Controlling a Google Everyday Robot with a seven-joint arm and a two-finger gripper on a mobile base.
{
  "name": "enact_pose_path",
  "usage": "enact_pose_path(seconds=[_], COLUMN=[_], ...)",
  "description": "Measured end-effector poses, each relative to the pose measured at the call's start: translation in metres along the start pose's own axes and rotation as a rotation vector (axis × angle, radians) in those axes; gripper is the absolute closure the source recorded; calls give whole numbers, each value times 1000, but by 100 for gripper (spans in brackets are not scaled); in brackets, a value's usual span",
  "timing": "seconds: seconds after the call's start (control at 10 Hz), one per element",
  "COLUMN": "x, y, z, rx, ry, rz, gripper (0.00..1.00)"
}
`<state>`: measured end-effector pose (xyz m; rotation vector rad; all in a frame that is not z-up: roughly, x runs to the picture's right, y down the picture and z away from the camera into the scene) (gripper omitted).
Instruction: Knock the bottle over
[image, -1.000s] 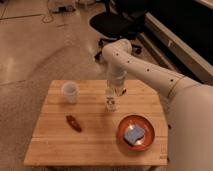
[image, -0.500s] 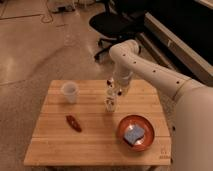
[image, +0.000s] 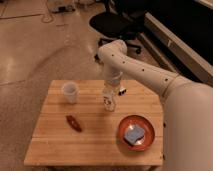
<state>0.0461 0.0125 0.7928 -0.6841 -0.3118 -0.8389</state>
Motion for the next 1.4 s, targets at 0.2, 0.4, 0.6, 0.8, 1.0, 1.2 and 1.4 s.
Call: enact_pose_path(seconds=[0.2, 0.4, 0.6, 0.8, 1.0, 1.2, 1.4], x=[2, -5, -1, 6, 3, 12, 10], y=[7, -4, -9, -5, -8, -13, -7], z=[-3, -2, -8, -9, -10, -12, -12], rx=[11, 19, 20, 25, 29, 30, 34], ry=[1, 2, -7, -5, -8, -7, -9], rz=[0, 0, 15, 5, 20, 19, 11], gripper=[59, 59, 59, 59, 59, 59, 59])
